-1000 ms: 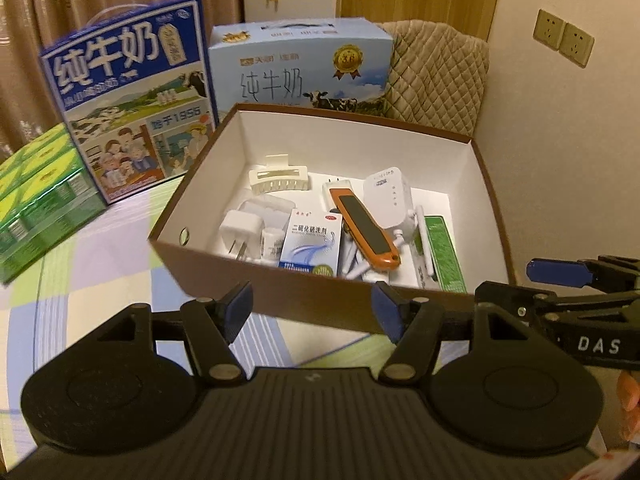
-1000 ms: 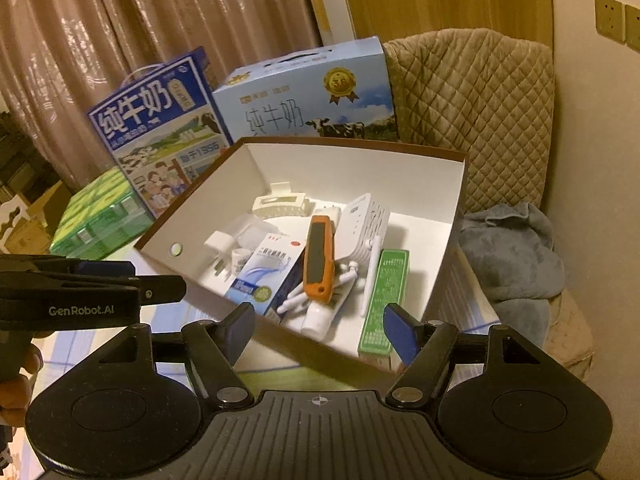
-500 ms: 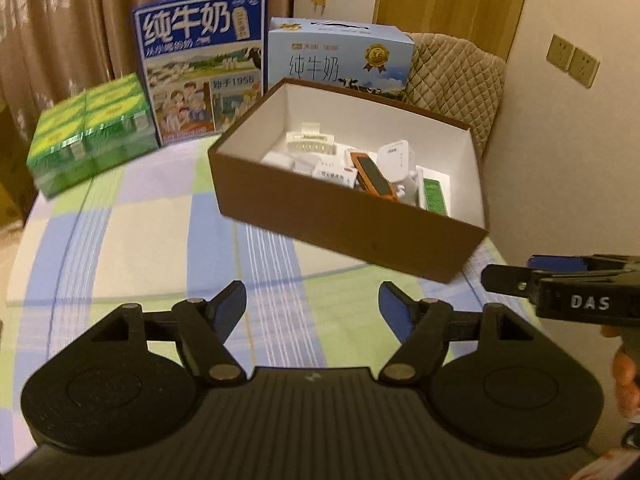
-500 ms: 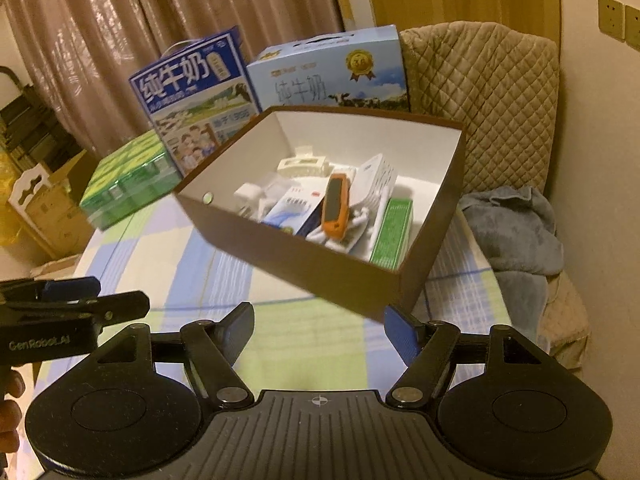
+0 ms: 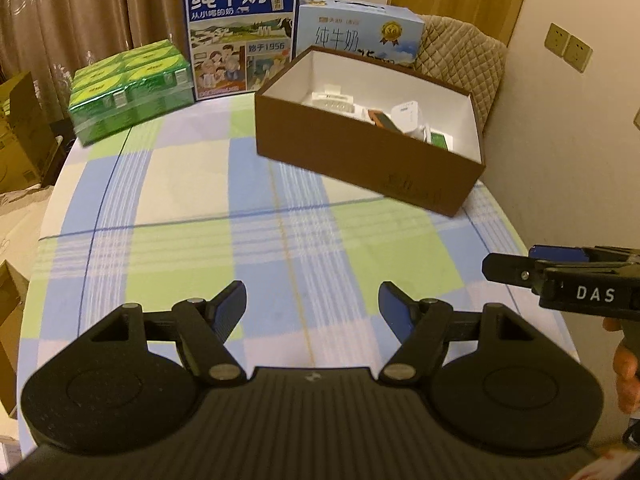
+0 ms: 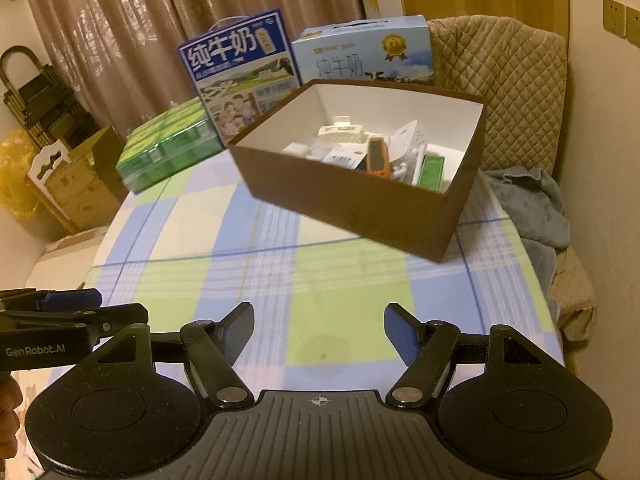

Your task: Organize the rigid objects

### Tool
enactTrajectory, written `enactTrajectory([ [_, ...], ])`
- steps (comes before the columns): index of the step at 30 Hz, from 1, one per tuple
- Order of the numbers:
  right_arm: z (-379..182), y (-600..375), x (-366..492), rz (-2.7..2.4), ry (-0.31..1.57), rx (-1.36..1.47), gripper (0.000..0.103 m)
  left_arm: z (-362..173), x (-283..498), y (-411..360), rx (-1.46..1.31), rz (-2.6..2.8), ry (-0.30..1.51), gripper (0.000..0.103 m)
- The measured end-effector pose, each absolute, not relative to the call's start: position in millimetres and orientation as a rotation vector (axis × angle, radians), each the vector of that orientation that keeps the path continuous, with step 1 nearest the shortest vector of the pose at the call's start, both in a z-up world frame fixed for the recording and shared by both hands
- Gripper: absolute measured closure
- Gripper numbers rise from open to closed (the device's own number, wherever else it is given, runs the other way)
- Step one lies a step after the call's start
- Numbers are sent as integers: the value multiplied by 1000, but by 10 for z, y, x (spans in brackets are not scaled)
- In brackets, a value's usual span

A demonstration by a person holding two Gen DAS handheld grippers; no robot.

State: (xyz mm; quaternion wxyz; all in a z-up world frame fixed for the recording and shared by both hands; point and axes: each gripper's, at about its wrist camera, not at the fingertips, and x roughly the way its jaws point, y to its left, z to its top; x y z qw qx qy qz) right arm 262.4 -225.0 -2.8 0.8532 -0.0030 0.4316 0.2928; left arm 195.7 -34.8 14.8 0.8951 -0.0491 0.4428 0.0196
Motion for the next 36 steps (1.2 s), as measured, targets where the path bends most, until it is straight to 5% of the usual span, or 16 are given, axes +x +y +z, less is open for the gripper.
enactTrajectory([
  [36,-40,-1978,1261,669,916,-42,34,174,677,23,-152,75,881,33],
])
